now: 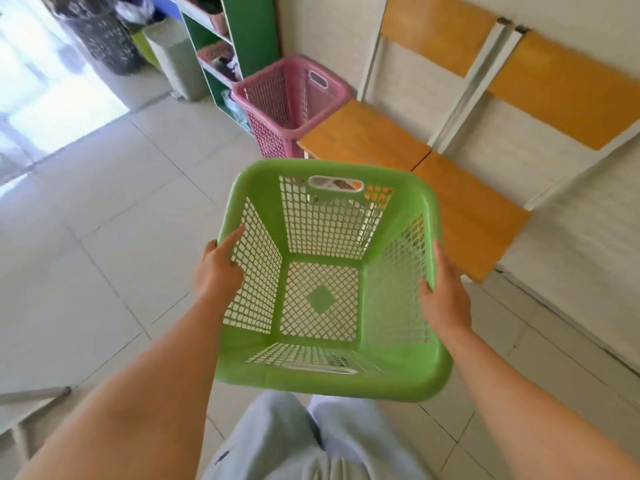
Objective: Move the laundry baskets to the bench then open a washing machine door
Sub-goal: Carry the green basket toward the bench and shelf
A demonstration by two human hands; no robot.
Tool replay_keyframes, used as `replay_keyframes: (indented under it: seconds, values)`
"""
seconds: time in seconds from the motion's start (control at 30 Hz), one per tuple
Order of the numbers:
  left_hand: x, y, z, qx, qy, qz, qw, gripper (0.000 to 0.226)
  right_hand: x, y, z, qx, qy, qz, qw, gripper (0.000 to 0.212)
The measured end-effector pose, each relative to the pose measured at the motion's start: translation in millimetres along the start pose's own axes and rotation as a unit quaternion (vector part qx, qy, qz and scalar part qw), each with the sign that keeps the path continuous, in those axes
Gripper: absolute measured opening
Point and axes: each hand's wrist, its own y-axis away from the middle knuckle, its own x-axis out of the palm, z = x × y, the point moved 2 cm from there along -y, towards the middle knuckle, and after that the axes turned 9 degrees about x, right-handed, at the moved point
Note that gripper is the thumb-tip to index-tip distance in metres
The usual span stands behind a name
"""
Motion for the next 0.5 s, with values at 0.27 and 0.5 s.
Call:
replay_keyframes:
  seconds: [0.27,0.5]
  values:
    - [-38.1,-85.7,27.1,-0.06,0.021,-0.033,0.997,0.085,34.1,-85.8,101.7,-0.06,0.005,0.01,0.998,0.08]
    - [-96.3,-212.9,56.6,-0.038,0.022,-0.041,0.998,0.083,81.3,-143.3,215.6,-0.063,-0.014,-0.018,0.998,0.08]
